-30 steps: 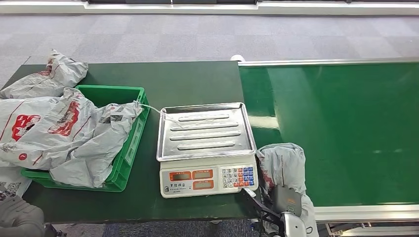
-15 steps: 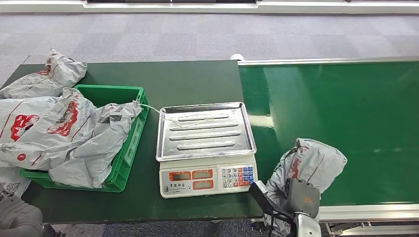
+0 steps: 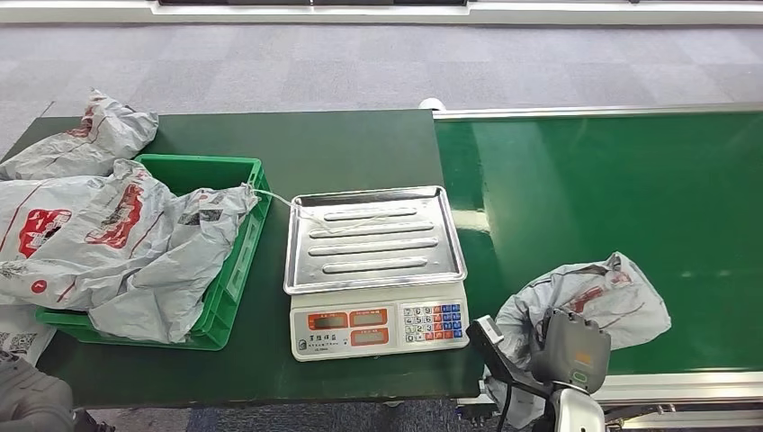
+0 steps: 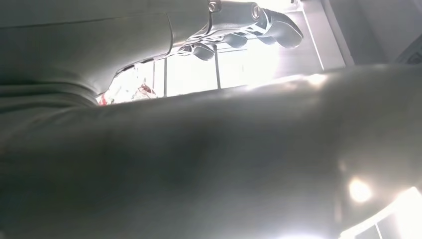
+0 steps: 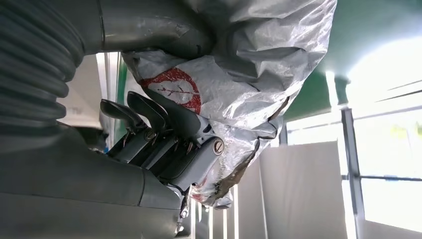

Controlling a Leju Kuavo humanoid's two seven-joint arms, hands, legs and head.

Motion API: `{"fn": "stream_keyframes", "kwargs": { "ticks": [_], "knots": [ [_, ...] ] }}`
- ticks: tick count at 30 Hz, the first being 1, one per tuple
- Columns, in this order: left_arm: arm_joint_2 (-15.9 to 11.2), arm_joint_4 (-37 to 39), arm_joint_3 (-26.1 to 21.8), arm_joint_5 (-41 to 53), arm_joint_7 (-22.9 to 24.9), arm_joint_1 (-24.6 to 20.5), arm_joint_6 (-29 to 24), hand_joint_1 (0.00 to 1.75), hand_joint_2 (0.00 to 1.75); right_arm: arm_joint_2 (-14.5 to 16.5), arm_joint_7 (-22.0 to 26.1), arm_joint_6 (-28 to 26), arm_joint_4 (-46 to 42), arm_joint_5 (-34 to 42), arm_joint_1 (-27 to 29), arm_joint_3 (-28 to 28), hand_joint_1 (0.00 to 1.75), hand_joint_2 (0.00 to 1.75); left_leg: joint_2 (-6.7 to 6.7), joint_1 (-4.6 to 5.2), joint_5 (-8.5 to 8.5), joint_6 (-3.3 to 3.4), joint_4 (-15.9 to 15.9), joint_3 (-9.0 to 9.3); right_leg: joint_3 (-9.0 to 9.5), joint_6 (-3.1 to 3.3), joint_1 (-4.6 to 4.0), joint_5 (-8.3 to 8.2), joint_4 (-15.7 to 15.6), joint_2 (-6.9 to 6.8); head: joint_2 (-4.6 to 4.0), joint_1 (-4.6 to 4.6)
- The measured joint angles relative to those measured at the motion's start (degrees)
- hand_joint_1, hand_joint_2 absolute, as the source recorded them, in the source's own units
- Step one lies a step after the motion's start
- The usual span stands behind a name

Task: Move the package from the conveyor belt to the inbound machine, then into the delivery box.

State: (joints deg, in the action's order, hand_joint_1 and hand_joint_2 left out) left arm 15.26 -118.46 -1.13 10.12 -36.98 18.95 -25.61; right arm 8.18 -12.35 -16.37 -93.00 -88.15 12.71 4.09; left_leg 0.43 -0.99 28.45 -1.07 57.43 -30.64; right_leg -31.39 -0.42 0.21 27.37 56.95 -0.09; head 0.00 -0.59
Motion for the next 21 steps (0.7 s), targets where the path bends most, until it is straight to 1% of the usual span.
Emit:
{"fn": "stream_keyframes", "kwargs": {
  "ticks": [2, 4, 6, 8, 10, 12, 14, 15, 16, 18, 20, 21],
  "knots": [
    [0.0, 0.0, 0.0, 0.0, -0.2, 0.0, 0.0, 0.0, 0.0, -0.6, -1.4, -1.0, -3.7, -0.5, 0.6, 0.7, 1.75, 1.75, -0.01, 0.03, 0.0, 0.0, 0.0, -0.01, 0.0, 0.0, 0.03, 0.0, 0.0, -0.01, 0.0, 0.0],
    [0.0, 0.0, 0.0, -0.3, -0.4, 0.1, 0.1, 0.0, 0.0, -2.3, -2.7, -2.2, -7.5, -0.6, 1.4, 1.1, 1.75, 1.75, -0.01, 0.05, 0.01, 0.01, 0.0, -0.02, -0.01, -0.01, 0.05, 0.0, 0.0, -0.01, 0.0, 0.0],
    [0.0, 0.1, -0.1, -0.9, -0.7, 0.1, 0.2, 0.0, 0.0, -4.8, -3.3, -3.6, -10.6, -0.6, 2.1, 1.6, 1.75, 1.75, 0.01, 0.09, 0.03, 0.05, 0.0, -0.13, -0.01, -0.02, 0.09, 0.01, 0.0, -0.01, 0.0, 0.0],
    [0.0, 0.2, -0.1, -1.3, -1.1, 0.0, 0.2, 0.0, 0.0, -8.2, -3.7, -4.6, -13.2, -0.6, 2.1, 2.0, 1.75, 1.75, 0.07, 0.15, 0.1, 0.14, 0.0, -0.36, -0.01, -0.06, 0.15, 0.02, 0.0, 0.02, 0.0, -0.01],
    [0.0, 0.5, -0.1, -1.6, -1.5, -0.1, 0.2, 0.0, 0.0, -12.8, -5.0, -4.7, -15.1, -0.6, 1.1, 1.9, 1.75, 1.75, 0.13, 0.24, 0.14, 0.23, 0.0, -0.52, -0.02, -0.15, 0.24, 0.02, 0.0, 0.04, 0.0, -0.01],
    [0.0, 0.8, -0.1, -1.9, -1.8, -0.1, 0.2, 0.0, 0.0, -18.7, -7.8, -4.1, -16.3, -0.6, -1.7, 1.0, 1.75, 1.75, 0.19, 0.3, 0.1, 0.3, 0.0, -0.57, -0.05, -0.28, 0.33, -0.06, 0.0, 0.09, 0.0, 0.01],
    [0.0, 1.2, 0.0, -2.1, -2.2, -0.4, 0.2, 0.0, 0.0, -25.2, -10.8, -2.8, -16.7, -0.6, -6.5, -1.8, 1.75, 1.75, 0.31, 0.37, 0.01, 0.42, 0.0, -0.59, -0.12, -0.42, 0.42, -0.18, 0.0, 0.2, 0.0, 0.01],
    [0.0, 1.4, 0.0, -2.2, -2.3, -0.6, 0.2, 0.0, 0.0, -28.3, -11.4, -2.1, -16.7, -0.6, -9.4, -3.7, 1.75, 1.75, 0.36, 0.4, -0.03, 0.47, 0.0, -0.58, -0.16, -0.46, 0.45, -0.23, 0.0, 0.26, 0.0, 0.01],
    [0.0, 1.6, 0.1, -2.3, -2.4, -1.0, 0.2, 0.0, 0.0, -30.8, -11.3, -1.5, -16.5, -0.6, -12.3, -5.6, 1.75, 1.75, 0.38, 0.43, -0.08, 0.52, 0.0, -0.53, -0.18, -0.48, 0.46, -0.26, 0.0, 0.28, 0.0, 0.0],
    [0.0, 2.1, 0.1, -2.4, -2.4, -1.5, 0.2, 0.0, 0.0, -34.2, -8.4, -0.8, -15.8, -0.6, -17.5, -8.4, 1.75, 1.75, 0.3, 0.46, -0.2, 0.58, 0.0, -0.43, -0.18, -0.52, 0.45, -0.34, 0.0, 0.21, 0.0, 0.0],
    [0.0, 2.6, 0.3, -2.6, -2.6, -1.8, 0.1, 0.0, 0.0, -35.5, -2.6, -0.2, -13.9, -0.6, -22.9, -10.1, 1.75, 1.75, 0.21, 0.46, -0.31, 0.61, 0.0, -0.61, -0.2, -0.56, 0.45, -0.4, 0.0, 0.13, 0.0, 0.0],
    [-0.1, 2.9, 0.4, -2.8, -2.7, -2.0, 0.1, 0.0, 0.0, -35.7, 0.8, 0.1, -12.2, -0.5, -26.3, -11.0, 1.75, 1.75, 0.22, 0.45, -0.34, 0.6, 0.0, -0.74, -0.22, -0.55, 0.46, -0.43, 0.1, 0.14, 0.0, 0.0]
  ]
}}
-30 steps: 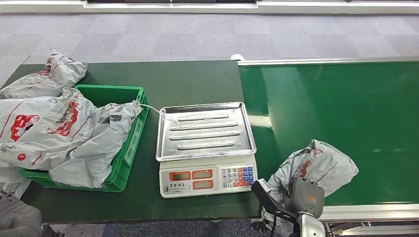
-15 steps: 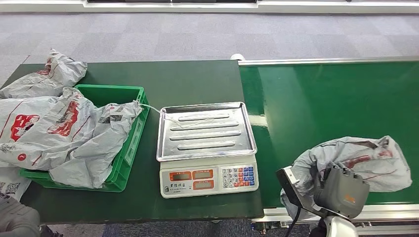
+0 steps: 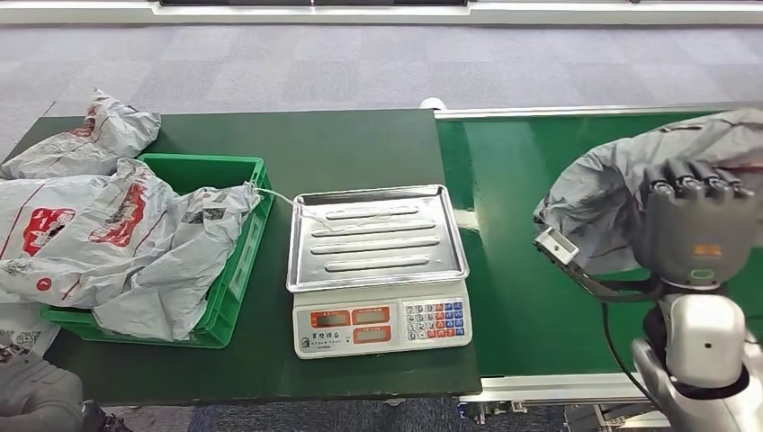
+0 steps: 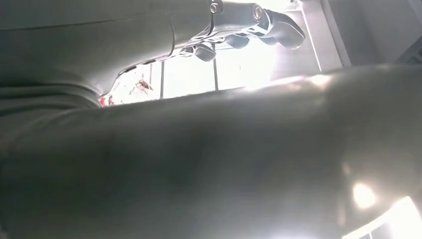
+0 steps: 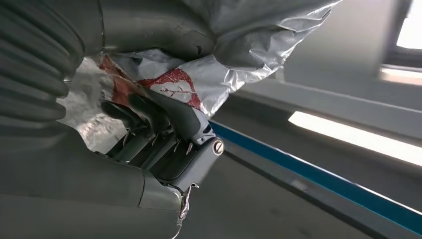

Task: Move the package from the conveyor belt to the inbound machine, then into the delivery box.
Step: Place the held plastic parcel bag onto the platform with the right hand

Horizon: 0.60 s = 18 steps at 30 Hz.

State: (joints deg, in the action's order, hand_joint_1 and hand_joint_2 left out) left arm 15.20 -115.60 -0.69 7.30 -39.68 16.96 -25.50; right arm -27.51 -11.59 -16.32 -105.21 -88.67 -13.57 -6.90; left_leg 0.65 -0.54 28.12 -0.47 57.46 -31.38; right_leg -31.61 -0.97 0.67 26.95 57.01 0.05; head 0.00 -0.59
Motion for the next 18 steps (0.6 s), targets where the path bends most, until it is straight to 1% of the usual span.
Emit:
{"fn": "stream_keyframes", "kwargs": {
  "ticks": [2, 3, 6, 8, 10, 12, 15, 18],
  "knots": [
    [-0.1, 0.6, 0.6, -0.5, -0.2, -0.6, 0.0, 0.0, 0.0, 0.7, 5.8, 0.0, 4.9, 0.3, -8.2, -2.7, 1.75, 1.75, 0.09, 0.0, -0.04, -0.03, 0.0, -0.07, -0.05, 0.02, 0.0, -0.06, 0.0, 0.09, 0.0, 0.0],
    [-0.1, 1.0, 0.9, -0.7, -0.2, -1.0, 0.0, 0.0, 0.0, 1.5, 7.8, -0.7, 8.0, 0.5, -12.5, -4.7, 1.75, 1.75, 0.14, -0.01, -0.08, -0.07, 0.0, -0.07, -0.09, 0.05, -0.01, -0.11, 0.0, 0.14, 0.0, 0.0],
    [-0.2, 2.1, 1.8, -1.2, -0.2, -2.4, -0.1, 0.0, 0.0, 5.7, 10.9, -5.5, 18.6, 1.5, -24.2, -11.9, 1.75, 1.75, 0.15, -0.02, -0.31, -0.17, 0.0, 0.16, -0.21, 0.13, -0.04, -0.26, 0.1, 0.19, 0.0, -0.01],
    [-0.4, 2.9, 2.4, -1.5, -0.3, -3.2, -0.1, 0.0, 0.0, 9.3, 12.0, -10.0, 25.7, 3.1, -29.4, -16.7, 1.75, 1.75, -0.01, -0.04, -0.48, -0.21, 0.0, 0.28, -0.28, 0.17, -0.07, -0.32, 0.1, 0.05, 0.0, 0.0],
    [-0.6, 3.8, 2.9, -1.9, -0.4, -3.8, -0.2, 0.0, 0.0, 13.3, 12.9, -14.3, 32.4, 5.0, -32.5, -21.1, 1.75, 1.75, -0.1, -0.07, -0.55, -0.25, 0.0, 0.24, -0.33, 0.19, -0.1, -0.33, 0.2, -0.02, 0.0, -0.01],
    [-0.8, 4.5, 3.4, -2.1, -0.5, -4.4, -0.2, 0.0, 0.0, 17.0, 12.9, -17.2, 38.0, 5.9, -34.2, -24.8, 1.75, 1.75, -0.12, -0.08, -0.57, -0.28, 0.0, 0.2, -0.41, 0.19, -0.11, -0.33, 0.2, -0.03, 0.0, -0.02],
    [-0.9, 5.2, 3.8, -2.1, -0.5, -4.8, -0.4, 0.0, 0.0, 21.0, 13.5, -18.3, 43.7, 8.0, -35.5, -28.4, 1.75, 1.75, -0.26, -0.09, -0.61, -0.33, 0.0, 0.03, -0.54, 0.2, -0.11, -0.33, 0.2, -0.15, 0.0, -0.01],
    [-1.0, 5.8, 3.9, -2.1, -0.5, -5.0, -0.5, 0.0, 0.0, 25.5, 17.6, -17.9, 47.8, 15.5, -35.4, -30.3, 1.75, 1.75, -0.23, -0.14, -0.62, -0.37, 0.0, -0.04, -0.64, 0.24, -0.1, -0.35, 0.3, -0.11, 0.0, 0.0]
  ]
}}
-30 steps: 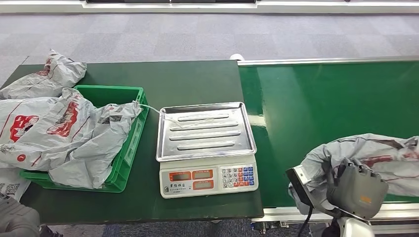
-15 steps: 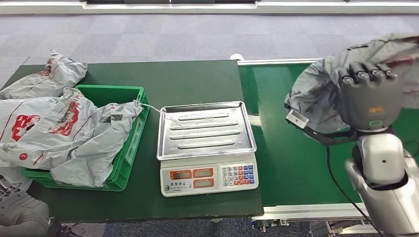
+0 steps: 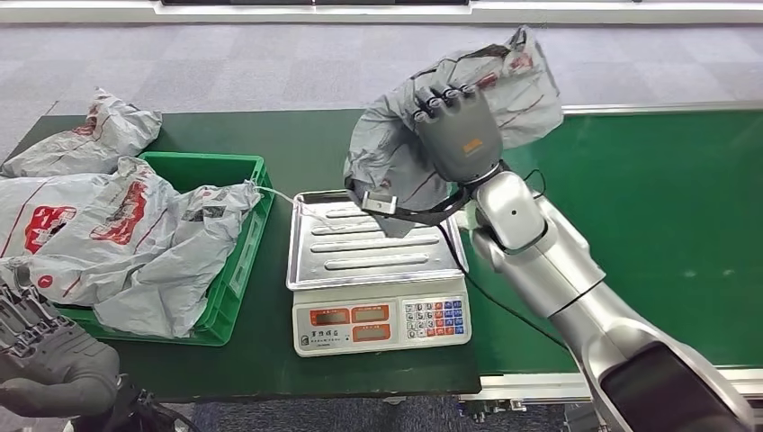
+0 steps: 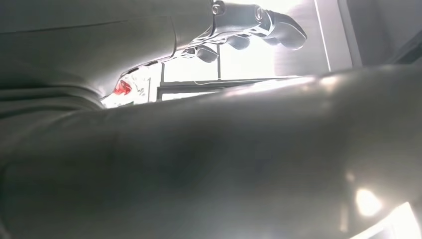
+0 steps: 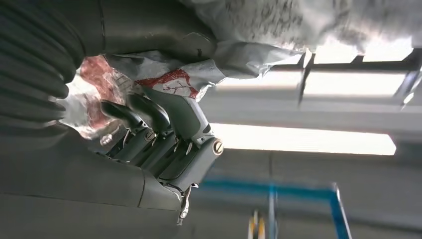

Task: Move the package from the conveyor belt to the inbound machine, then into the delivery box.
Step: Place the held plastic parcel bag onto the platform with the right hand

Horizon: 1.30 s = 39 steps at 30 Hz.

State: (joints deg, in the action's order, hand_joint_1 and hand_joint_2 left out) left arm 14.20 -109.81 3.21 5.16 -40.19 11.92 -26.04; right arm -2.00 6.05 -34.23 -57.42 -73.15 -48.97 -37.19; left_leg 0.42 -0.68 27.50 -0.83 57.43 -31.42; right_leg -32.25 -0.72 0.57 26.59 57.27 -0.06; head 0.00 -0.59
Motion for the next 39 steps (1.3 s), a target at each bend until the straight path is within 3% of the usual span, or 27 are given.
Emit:
{"fn": "stream_keyframes", "kwargs": {
  "ticks": [5, 10, 19, 25, 26, 29, 30, 34, 39],
  "knots": [
    [0.0, 0.9, 0.1, 0.3, 0.0, -0.4, -0.2, 0.0, 0.0, 9.5, 8.3, 4.2, 6.3, 18.0, 2.9, -1.7, 1.75, 1.75, 0.1, -0.01, 0.0, -0.03, 0.0, -0.08, -0.17, 0.08, -0.07, -0.03, 0.0, 0.08, 0.0, -0.02],
    [0.0, 0.4, 0.0, 1.0, 0.0, 0.7, -1.4, 0.0, 0.0, 15.0, 10.2, 11.4, 10.4, 29.9, 6.2, -1.7, 1.75, 1.75, 0.06, -0.02, -0.01, -0.05, 0.0, -0.17, -0.24, 0.09, -0.08, -0.02, 0.0, 0.05, 0.0, -0.02],
    [0.3, -2.0, -0.1, 2.0, 0.0, 3.8, -1.9, 0.0, 0.0, 17.6, 6.2, 17.9, 11.5, 34.9, 10.8, -0.3, 1.75, 1.75, 0.02, -0.01, -0.01, -0.04, 0.0, -0.23, -0.26, 0.08, -0.05, -0.02, 0.0, 0.01, 0.0, -0.02],
    [0.3, -3.0, -0.1, 1.9, 0.3, 5.5, -2.8, 0.0, 0.0, 17.3, -0.7, 15.9, 11.5, 29.9, 14.0, 2.2, 1.75, 1.75, 0.01, 0.0, -0.01, -0.05, 0.0, -0.22, -0.28, 0.08, -0.06, -0.03, 0.0, 0.01, 0.0, -0.02],
    [0.3, -3.2, -0.1, 2.0, 0.6, 5.7, -2.9, 0.0, 0.0, 17.2, -2.7, 14.7, 11.4, 27.3, 14.5, 2.7, 1.43, 1.75, 0.01, 0.0, -0.01, -0.05, 0.0, -0.22, -0.28, 0.08, -0.06, -0.03, 0.0, 0.01, 0.0, -0.02],
    [0.4, -3.6, -0.1, 2.8, 1.6, 6.0, -2.7, 0.0, 0.0, 16.7, -10.1, 11.1, 10.2, 17.3, 16.4, 4.0, 0.12, 1.75, 0.0, 0.0, -0.01, -0.05, 0.0, -0.21, -0.29, 0.08, -0.06, -0.03, 0.0, 0.02, 0.0, -0.02],
    [0.5, -3.6, -0.1, 3.1, 1.9, 6.0, -2.6, 0.0, 0.0, 16.5, -12.3, 10.3, 9.3, 13.7, 17.3, 4.5, 0.0, 1.75, 0.0, 0.0, -0.01, -0.05, 0.0, -0.21, -0.29, 0.08, -0.06, -0.03, 0.0, 0.02, 0.0, -0.02],
    [0.8, -3.8, -0.1, 3.9, 2.9, 5.8, -1.8, 0.0, 0.0, 16.0, -16.6, 9.3, 4.1, 3.8, 21.4, 7.4, 0.0, 1.75, 0.01, 0.0, 0.0, -0.05, 0.0, -0.22, -0.31, 0.08, -0.06, -0.03, 0.0, 0.02, 0.0, -0.01],
    [0.8, -3.7, -0.1, 4.1, 3.0, 5.4, -1.7, 0.0, 0.0, 15.5, -17.0, 10.2, -2.1, 2.6, 25.4, 9.8, 0.0, 1.75, 0.01, 0.0, 0.01, -0.06, 0.0, -0.24, -0.33, 0.08, -0.06, -0.03, 0.0, 0.03, 0.0, -0.02]
  ]
}}
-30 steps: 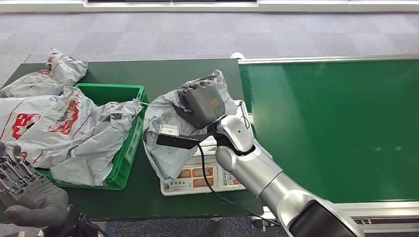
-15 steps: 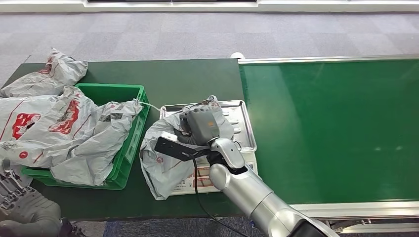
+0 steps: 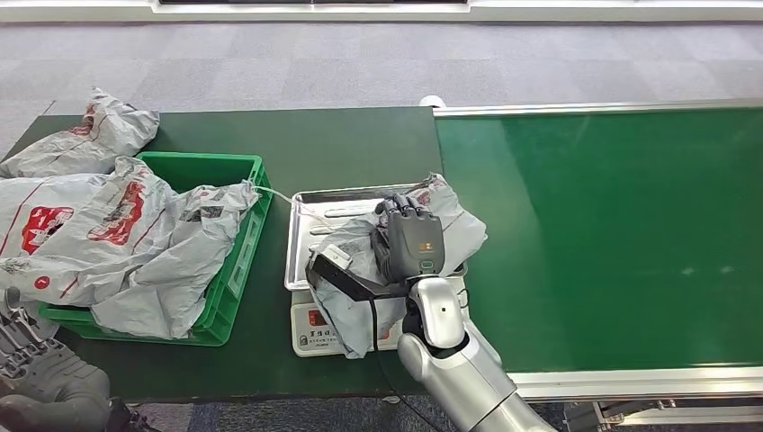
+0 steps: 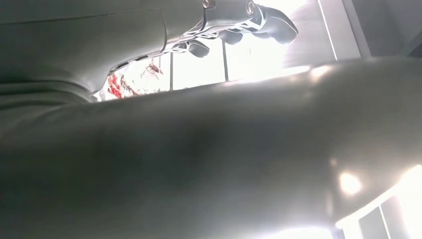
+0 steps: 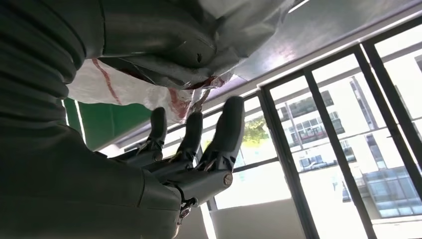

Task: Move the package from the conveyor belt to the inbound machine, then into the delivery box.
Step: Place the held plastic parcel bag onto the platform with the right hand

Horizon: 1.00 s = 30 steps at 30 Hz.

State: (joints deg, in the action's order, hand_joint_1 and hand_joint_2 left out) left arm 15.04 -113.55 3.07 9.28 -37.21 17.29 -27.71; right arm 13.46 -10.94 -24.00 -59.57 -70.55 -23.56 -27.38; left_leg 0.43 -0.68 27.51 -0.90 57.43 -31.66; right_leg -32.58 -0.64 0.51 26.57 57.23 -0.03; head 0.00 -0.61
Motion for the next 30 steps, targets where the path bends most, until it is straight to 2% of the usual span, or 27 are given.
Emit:
{"fn": "stream_keyframes", "kwargs": {
  "ticks": [4, 5, 8, 9, 12, 16, 21, 25, 27, 30],
  "knots": [
    [0.0, 0.1, 0.0, 0.0, -0.1, -0.1, 0.0, 0.0, 0.0, -0.3, 0.1, 0.2, -4.7, -0.9, 2.5, 0.8, 0.0, 1.75, 0.0, 0.0, 0.0, 0.0, 0.0, 0.0, 0.0, 0.0, 0.0, 0.0, 0.0, 0.0, 0.0, 0.0],
    [0.0, 0.2, 0.0, 0.0, -0.2, -0.1, 0.0, 0.0, 0.0, -0.4, 0.1, 0.2, -5.6, -1.0, 2.9, 0.9, 0.0, 1.31, 0.01, 0.0, 0.0, 0.0, 0.0, 0.0, 0.0, 0.0, 0.0, 0.0, 0.0, 0.01, 0.0, 0.0],
    [0.0, 0.3, 0.0, 0.0, -0.2, -0.3, 0.0, 0.0, 0.0, -0.6, 0.1, -0.3, -7.9, -2.4, 4.0, 1.4, 0.0, 1.31, 0.01, 0.0, 0.0, 0.0, 0.0, 0.01, 0.0, 0.0, 0.0, 0.0, 0.0, 0.01, 0.0, 0.0],
    [0.0, 0.4, 0.0, 0.0, -0.2, -0.3, 0.0, 0.0, 0.0, -0.7, 0.2, -1.0, -9.0, -3.5, 4.6, 1.6, 0.0, 1.75, 0.0, 0.0, 0.0, 0.0, 0.0, 0.01, 0.0, 0.0, 0.0, 0.0, 0.0, 0.0, 0.0, 0.0],
    [0.0, 0.7, 0.0, -0.1, -0.2, -0.7, -0.1, 0.0, 0.0, -1.0, 1.3, -5.1, -14.0, -7.3, 7.0, 2.2, 0.0, 1.75, 0.0, 0.0, 0.0, 0.0, 0.0, 0.01, -0.01, 0.0, 0.0, 0.0, 0.0, 0.0, 0.0, 0.0],
    [-0.1, 1.4, 0.1, -0.4, -0.7, -1.2, -1.0, 0.0, 0.0, -1.4, 5.1, -13.2, -21.5, -10.6, 10.4, 3.4, 0.0, 1.75, 0.0, 0.0, 0.02, -0.01, 0.0, -0.01, -0.02, 0.0, 0.0, 0.0, 0.0, 0.0, 0.0, 0.0],
    [0.2, 1.8, 0.2, -0.4, -1.1, -1.5, -1.9, 0.0, 0.0, -0.2, 14.4, -16.0, -32.1, -13.2, 14.2, 6.4, 0.0, 1.75, 0.0, 0.0, 0.02, -0.01, 0.0, -0.04, -0.04, 0.0, 0.0, 0.01, 0.0, 0.0, 0.0, 0.01],
    [0.8, 1.8, 0.2, 0.6, -1.9, -1.5, -3.5, 0.0, 0.0, 2.6, 26.3, -16.2, -42.4, -10.5, 16.7, 10.5, 0.0, 1.75, -0.01, 0.0, 0.02, -0.01, 0.0, -0.02, -0.04, 0.0, 0.0, 0.01, 0.0, -0.01, 0.0, -0.01],
    [0.9, 1.8, 0.3, 4.5, -1.7, -1.6, -4.9, 0.0, 0.0, 3.4, 31.0, -16.3, -48.0, -8.3, 17.8, 12.7, 0.0, 1.75, -0.02, 0.01, 0.02, 0.0, 0.0, -0.01, -0.02, 0.0, 0.01, 0.01, 0.0, -0.03, 0.0, 0.0],
    [0.7, 1.8, 1.6, 13.4, 0.7, -1.7, -6.1, 0.0, 0.0, 3.6, 35.0, -16.3, -56.9, -5.9, 19.4, 15.9, 0.0, 1.75, -0.05, 0.05, 0.03, 0.01, 0.0, -0.03, -0.01, -0.01, 0.08, 0.01, 0.0, -0.07, 0.0, 0.02]
  ]
}}
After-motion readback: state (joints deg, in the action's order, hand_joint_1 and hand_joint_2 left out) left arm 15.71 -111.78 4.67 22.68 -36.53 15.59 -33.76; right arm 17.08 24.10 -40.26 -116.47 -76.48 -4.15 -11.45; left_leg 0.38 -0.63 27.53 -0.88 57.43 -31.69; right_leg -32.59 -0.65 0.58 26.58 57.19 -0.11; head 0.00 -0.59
